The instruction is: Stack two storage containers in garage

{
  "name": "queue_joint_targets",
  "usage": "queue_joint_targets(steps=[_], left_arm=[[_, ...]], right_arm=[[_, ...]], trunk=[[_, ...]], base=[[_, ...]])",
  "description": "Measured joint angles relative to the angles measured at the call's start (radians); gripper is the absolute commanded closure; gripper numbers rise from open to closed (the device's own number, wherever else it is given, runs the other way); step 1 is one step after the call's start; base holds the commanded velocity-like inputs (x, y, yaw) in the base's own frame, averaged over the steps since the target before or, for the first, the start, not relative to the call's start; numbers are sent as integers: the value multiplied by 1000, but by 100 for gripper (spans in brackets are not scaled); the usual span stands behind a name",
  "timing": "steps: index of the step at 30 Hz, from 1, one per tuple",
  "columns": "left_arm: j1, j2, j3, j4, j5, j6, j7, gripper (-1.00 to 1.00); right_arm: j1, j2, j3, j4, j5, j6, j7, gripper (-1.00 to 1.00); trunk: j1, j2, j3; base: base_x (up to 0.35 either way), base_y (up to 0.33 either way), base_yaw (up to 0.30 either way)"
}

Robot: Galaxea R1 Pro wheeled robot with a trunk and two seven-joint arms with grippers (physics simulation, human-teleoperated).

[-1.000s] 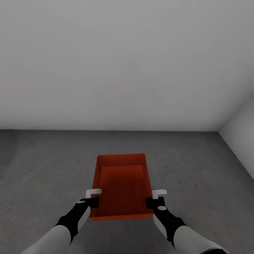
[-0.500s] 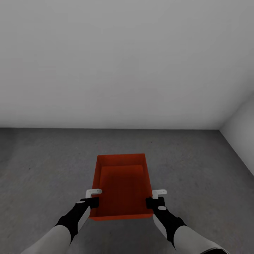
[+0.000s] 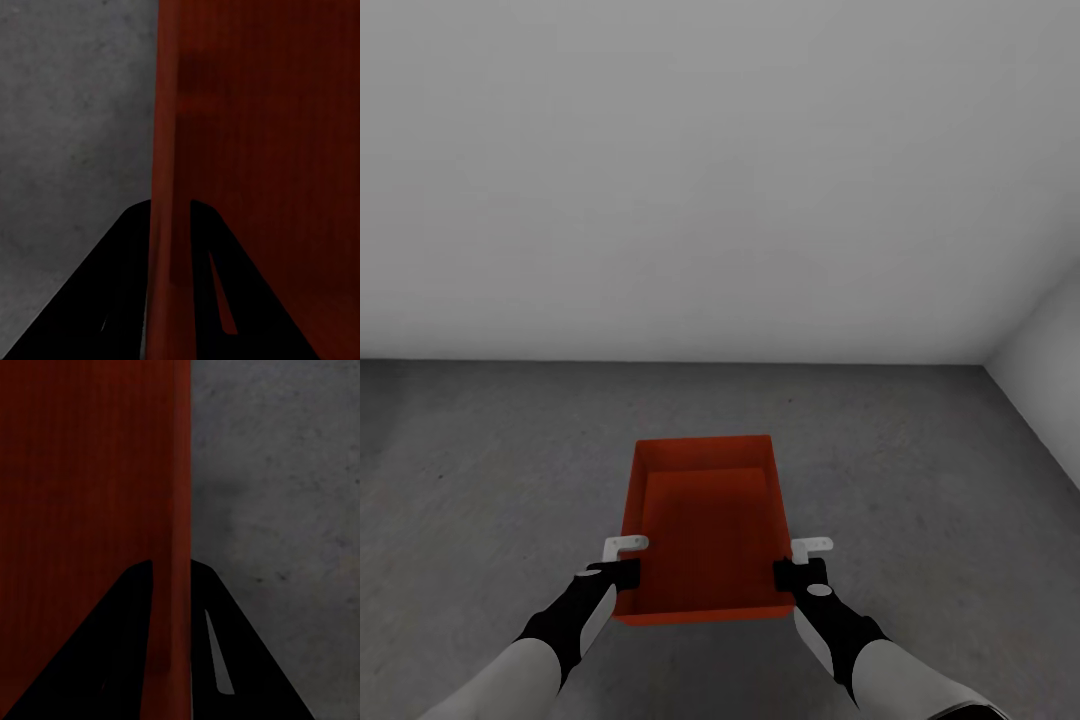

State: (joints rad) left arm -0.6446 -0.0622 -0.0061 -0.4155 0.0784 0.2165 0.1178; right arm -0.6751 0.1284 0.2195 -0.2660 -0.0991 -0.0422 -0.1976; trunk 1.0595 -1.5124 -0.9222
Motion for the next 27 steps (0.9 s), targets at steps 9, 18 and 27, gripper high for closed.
queue_joint_targets(steps=[9, 18, 27], left_arm=[[0, 2, 1, 1, -1, 0, -3, 100], [0, 1, 1, 0, -3, 0, -4, 100], [0, 1, 0, -2, -4, 0, -4, 100]], right_arm=[[0, 1, 0, 1, -1, 0, -1, 100], [0, 1, 2, 1, -4, -3, -2, 100], [0, 1, 2, 2, -5, -6, -2, 100]], trunk=[[35, -63, -28], [50, -91, -41], [50, -91, -41]], base=[[0, 0, -87], [0, 0, -3], [0, 0, 0]])
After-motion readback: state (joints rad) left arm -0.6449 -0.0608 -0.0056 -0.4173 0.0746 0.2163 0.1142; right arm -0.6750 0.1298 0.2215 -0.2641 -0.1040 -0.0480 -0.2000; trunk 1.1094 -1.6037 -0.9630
